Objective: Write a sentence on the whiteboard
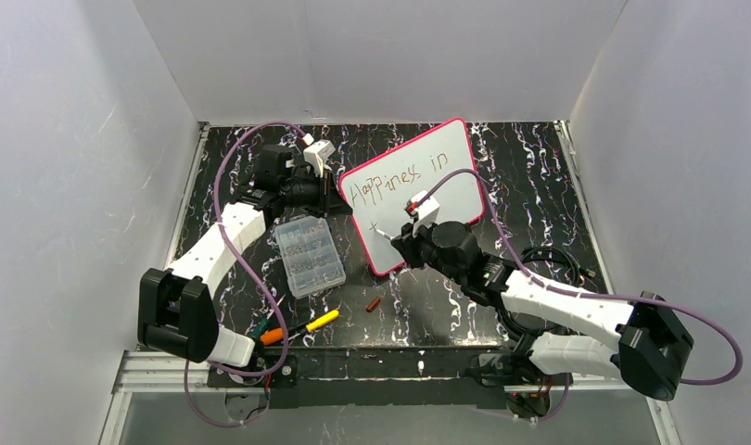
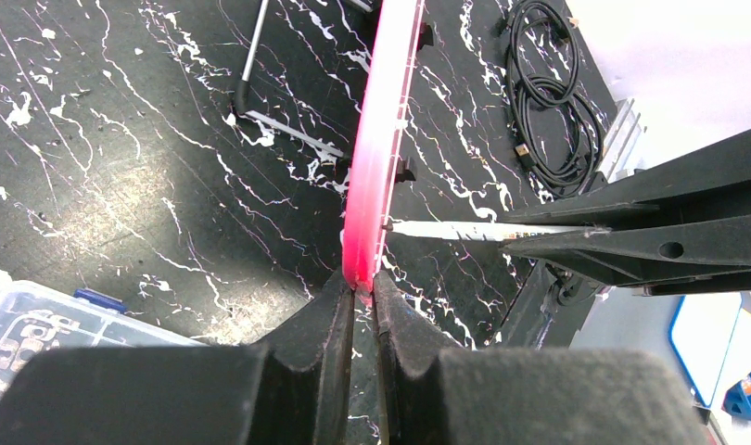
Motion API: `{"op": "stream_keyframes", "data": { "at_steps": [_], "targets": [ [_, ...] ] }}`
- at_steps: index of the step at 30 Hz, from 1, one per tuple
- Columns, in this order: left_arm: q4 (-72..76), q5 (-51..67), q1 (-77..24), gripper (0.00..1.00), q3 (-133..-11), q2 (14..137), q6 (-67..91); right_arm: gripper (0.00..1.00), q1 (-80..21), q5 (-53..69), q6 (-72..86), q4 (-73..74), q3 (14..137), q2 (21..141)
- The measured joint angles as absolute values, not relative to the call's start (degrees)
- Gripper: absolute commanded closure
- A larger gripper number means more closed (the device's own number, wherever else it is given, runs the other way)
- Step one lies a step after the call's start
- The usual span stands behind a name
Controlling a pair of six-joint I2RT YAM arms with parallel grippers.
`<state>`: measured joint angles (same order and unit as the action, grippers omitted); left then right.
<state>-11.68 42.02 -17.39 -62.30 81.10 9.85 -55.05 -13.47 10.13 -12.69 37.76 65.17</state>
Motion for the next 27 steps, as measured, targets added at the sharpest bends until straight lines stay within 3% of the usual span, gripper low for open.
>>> {"op": "stream_keyframes", "data": {
  "at_steps": [27],
  "targets": [
    [-11.64, 42.33, -17.39, 1.0, -62.3, 81.1, 9.87, 0.99, -56.01, -16.56, 10.2, -8.67, 37.19, 64.23]
  ]
}}
